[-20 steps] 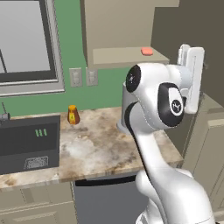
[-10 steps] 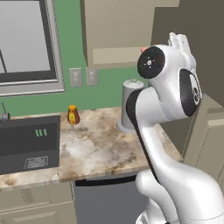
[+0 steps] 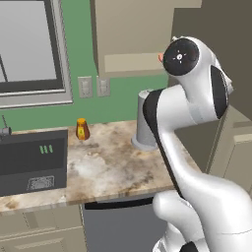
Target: Open the cabinet. Pick the bar soap and place it next to the sink. Then close the cabinet.
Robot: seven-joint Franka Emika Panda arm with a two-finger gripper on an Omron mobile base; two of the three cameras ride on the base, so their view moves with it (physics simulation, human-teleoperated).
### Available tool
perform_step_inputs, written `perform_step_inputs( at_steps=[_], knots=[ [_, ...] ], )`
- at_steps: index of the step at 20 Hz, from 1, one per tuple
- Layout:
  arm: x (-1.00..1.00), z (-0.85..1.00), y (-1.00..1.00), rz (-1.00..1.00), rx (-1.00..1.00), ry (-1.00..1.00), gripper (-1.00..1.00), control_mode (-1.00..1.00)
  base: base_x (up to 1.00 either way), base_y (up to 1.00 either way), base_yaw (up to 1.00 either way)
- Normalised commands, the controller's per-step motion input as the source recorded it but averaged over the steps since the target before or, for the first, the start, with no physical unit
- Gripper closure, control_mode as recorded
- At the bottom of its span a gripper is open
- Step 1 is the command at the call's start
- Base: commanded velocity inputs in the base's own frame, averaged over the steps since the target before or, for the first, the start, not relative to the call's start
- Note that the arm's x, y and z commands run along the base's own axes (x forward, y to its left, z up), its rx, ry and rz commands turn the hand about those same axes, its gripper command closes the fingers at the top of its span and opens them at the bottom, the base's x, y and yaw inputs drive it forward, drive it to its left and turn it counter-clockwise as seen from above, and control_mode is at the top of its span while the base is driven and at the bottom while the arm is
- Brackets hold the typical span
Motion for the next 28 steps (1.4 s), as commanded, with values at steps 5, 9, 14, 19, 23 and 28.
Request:
perform_step_inputs(
  at_steps=[5, 9, 14, 19, 23, 28],
  knots=[
    [0.46, -0.10, -0.05, 0.09, -0.30, 0.17, -1.00, -1.00, 0.00, 0.00, 0.00],
    [0.52, -0.14, -0.06, 0.03, -0.28, 0.24, -1.00, -1.00, 0.00, 0.00, 0.00],
    [0.51, 0.00, -0.01, 0.00, -0.06, 0.35, -1.00, -1.00, 0.00, 0.00, 0.00],
    [0.42, 0.05, 0.00, 0.01, 0.00, 0.36, -1.00, -1.00, 0.00, 0.00, 0.00],
    [0.29, 0.01, -0.04, 0.07, -0.01, 0.13, -1.00, -1.00, 0.00, 0.00, 0.00],
    [0.23, -0.24, -0.06, 0.20, -0.09, -0.01, -1.00, -1.00, 0.00, 0.00, 0.00]
  ],
)
